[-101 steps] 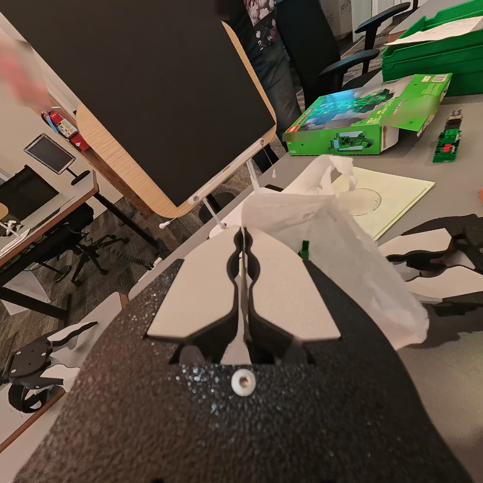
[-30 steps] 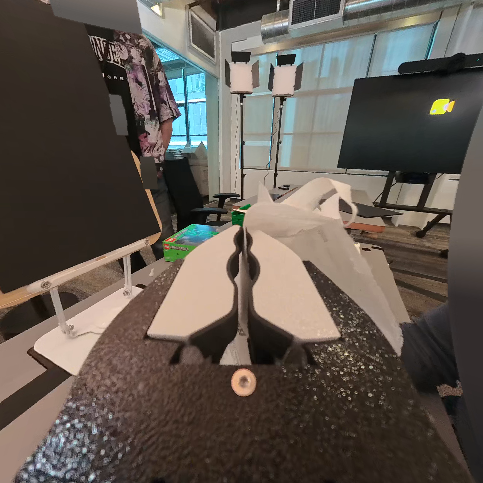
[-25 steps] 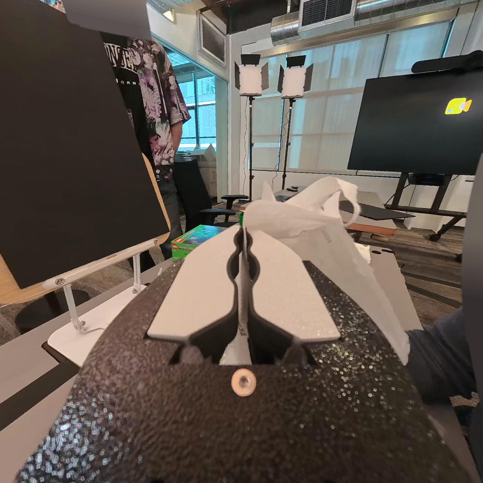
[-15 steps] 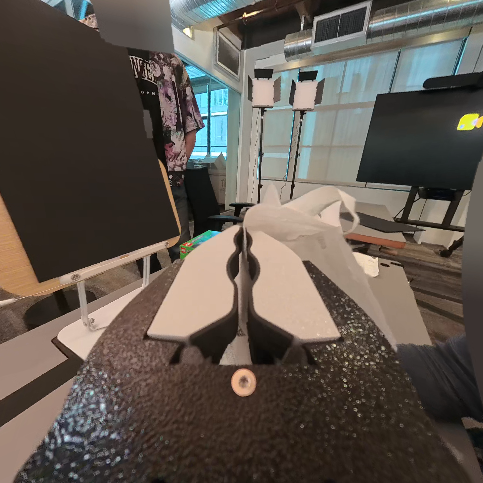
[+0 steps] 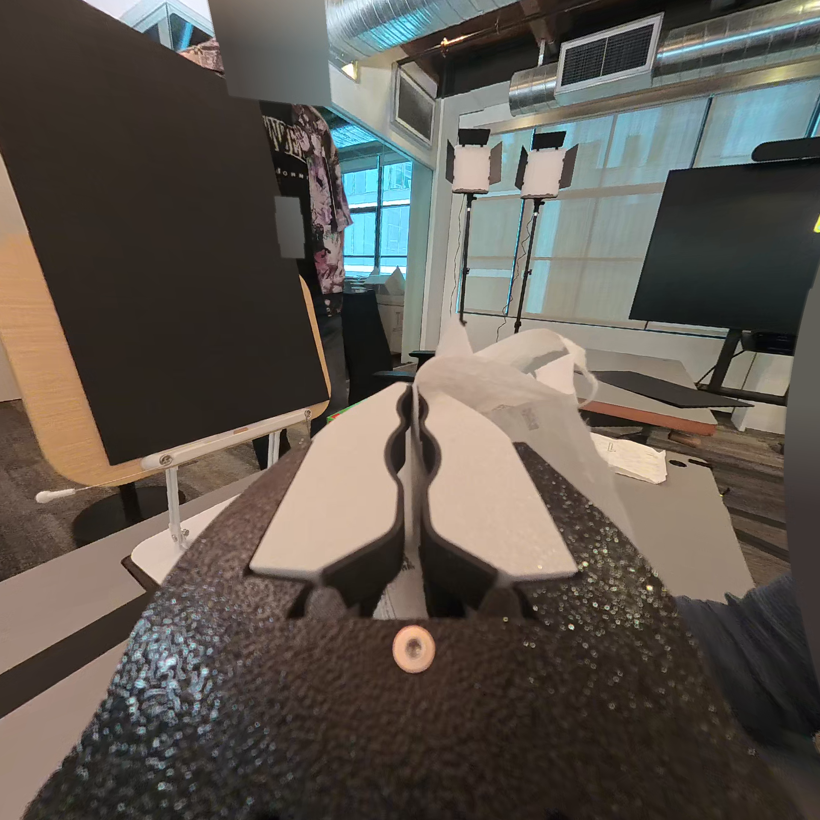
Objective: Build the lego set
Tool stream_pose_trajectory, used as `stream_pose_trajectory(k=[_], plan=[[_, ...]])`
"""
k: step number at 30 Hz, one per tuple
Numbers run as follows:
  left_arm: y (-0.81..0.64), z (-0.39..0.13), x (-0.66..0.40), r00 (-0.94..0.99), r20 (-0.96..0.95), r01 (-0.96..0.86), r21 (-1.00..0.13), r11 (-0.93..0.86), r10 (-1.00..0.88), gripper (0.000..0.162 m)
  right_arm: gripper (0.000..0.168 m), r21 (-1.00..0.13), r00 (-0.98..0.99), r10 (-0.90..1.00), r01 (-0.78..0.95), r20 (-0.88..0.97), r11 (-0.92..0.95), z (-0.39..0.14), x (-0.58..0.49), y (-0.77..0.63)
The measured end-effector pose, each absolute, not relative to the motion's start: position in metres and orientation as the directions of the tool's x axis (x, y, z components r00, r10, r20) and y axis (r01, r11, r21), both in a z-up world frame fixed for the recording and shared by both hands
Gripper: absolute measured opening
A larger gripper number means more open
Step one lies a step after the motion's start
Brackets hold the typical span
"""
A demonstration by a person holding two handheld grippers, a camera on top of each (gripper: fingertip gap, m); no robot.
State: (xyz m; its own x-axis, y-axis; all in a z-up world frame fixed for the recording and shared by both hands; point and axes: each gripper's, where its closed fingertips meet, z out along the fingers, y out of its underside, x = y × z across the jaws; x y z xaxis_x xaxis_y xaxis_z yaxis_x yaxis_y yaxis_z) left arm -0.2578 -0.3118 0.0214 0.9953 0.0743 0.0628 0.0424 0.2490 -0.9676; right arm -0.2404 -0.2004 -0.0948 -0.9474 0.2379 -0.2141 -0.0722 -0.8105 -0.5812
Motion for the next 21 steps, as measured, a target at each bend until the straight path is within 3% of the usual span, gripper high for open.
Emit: stream_pose_trajectory(k=[5, 12, 15, 21], plan=[[-0.313, 0.023, -0.256, 0.996, 0.032, 0.011, -0.969, 0.248, 0.081, 0.000, 0.048, -0.628, -0.869, 0.427, -0.190, -0.250, -0.754, -0.104, -0.247, -0.197], [-0.323, 0.018, -0.267, 0.986, 0.001, -0.031, -0.981, 0.194, 0.167, 0.000, 0.034, -0.789, -0.383, 0.875, -0.419, -0.296, -0.450, -0.133, -0.270, -0.162], [-0.327, 0.013, -0.275, 0.974, -0.017, -0.053, -0.987, 0.152, 0.227, 0.000, 0.031, -0.874, -0.232, 0.951, -0.395, -0.205, -0.285, -0.144, -0.276, -0.164], [-0.339, 0.005, -0.293, 0.933, -0.058, -0.089, -0.993, 0.071, 0.354, 0.000, 0.022, -0.918, -0.150, 0.988, -0.391, -0.017, -0.075, -0.145, -0.276, -0.182]])
